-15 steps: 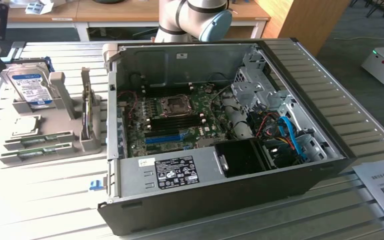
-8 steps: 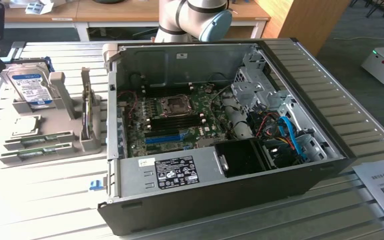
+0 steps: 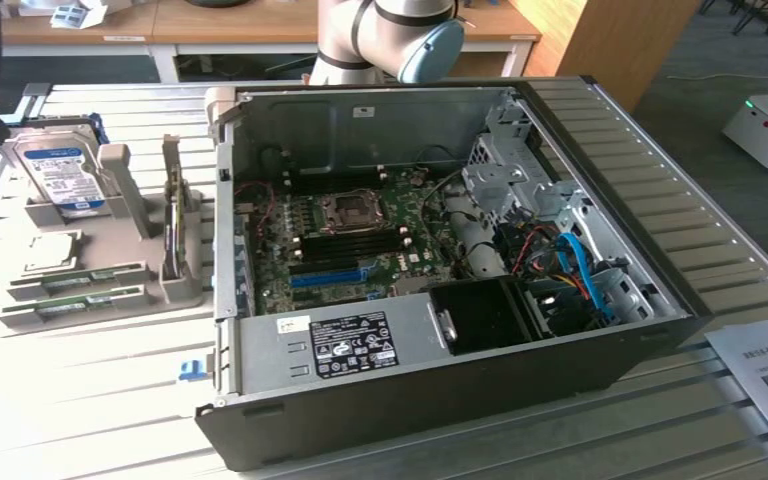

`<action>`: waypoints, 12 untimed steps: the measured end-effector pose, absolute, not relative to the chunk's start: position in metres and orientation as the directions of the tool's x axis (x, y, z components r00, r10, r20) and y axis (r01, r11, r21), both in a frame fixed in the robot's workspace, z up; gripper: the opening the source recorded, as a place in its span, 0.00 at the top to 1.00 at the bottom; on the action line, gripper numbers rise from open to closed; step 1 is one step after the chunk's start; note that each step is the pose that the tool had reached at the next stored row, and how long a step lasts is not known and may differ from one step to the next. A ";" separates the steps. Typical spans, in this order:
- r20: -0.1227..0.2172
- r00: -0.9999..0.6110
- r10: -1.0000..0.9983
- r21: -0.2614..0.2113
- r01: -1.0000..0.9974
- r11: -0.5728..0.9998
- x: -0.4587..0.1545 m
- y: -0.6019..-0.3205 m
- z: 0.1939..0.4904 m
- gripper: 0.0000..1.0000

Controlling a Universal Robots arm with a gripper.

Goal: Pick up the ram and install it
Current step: 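Pick up the ram and move it above insertion slot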

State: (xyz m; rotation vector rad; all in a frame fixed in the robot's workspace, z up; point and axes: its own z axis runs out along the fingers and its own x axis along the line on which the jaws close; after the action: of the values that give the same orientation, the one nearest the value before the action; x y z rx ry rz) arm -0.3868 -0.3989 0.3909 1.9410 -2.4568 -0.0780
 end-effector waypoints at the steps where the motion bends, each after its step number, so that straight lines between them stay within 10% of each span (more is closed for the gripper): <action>1: -0.023 -0.217 -0.976 0.045 -0.975 0.216 -0.387 -0.399 0.391 0.90; 12: -0.023 -0.055 -0.998 0.045 -0.998 0.054 -0.387 -0.399 0.391 0.90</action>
State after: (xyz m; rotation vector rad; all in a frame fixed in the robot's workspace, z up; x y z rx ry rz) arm -0.3868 -0.3989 0.3909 2.1499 -2.2701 -0.0761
